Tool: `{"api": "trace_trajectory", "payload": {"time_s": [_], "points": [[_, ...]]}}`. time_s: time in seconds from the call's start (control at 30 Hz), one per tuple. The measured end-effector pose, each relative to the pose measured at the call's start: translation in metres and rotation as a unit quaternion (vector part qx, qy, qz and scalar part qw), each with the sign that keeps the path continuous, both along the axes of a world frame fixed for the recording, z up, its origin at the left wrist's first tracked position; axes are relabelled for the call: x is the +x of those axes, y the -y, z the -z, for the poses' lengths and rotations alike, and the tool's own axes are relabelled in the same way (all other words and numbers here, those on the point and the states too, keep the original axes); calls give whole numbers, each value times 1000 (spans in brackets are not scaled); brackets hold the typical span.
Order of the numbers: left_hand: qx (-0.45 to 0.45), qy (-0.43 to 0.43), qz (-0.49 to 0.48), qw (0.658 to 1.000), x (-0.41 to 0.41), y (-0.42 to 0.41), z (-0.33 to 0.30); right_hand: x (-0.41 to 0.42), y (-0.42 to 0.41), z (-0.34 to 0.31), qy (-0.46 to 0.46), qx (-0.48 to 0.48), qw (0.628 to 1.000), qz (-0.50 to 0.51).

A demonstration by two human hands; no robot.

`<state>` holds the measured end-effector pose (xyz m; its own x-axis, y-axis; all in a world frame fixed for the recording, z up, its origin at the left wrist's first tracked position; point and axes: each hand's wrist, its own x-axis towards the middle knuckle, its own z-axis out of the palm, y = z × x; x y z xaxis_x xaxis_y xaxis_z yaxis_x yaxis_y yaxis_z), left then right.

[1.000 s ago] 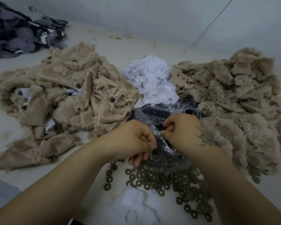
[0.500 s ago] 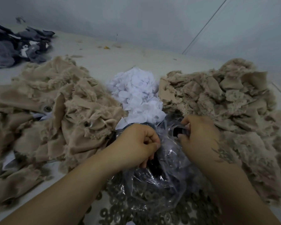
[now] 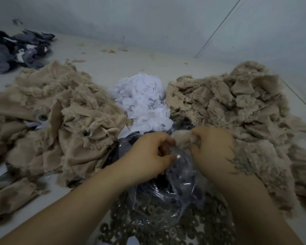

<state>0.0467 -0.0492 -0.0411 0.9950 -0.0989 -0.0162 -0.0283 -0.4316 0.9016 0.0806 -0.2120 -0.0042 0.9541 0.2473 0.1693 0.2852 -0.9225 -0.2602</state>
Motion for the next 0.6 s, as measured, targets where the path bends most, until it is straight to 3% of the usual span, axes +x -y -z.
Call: {"api": "trace_trajectory", "payload": {"time_s": [0.17,0.33,0.5,0.6], "points": [[-85,64,-49,993,4,7,0,-9,-12,6,79,123,986,-81],[-221,23,-145,964,5,2,2,3,-1,16,117,136,980,-85],[-349,-15,-73,934,6,3,-2,4,-6,16,111,168,973,-111],[-372,-53,-41,926,3,5,-1,0,-13,18,55,170,969,-170]]}}
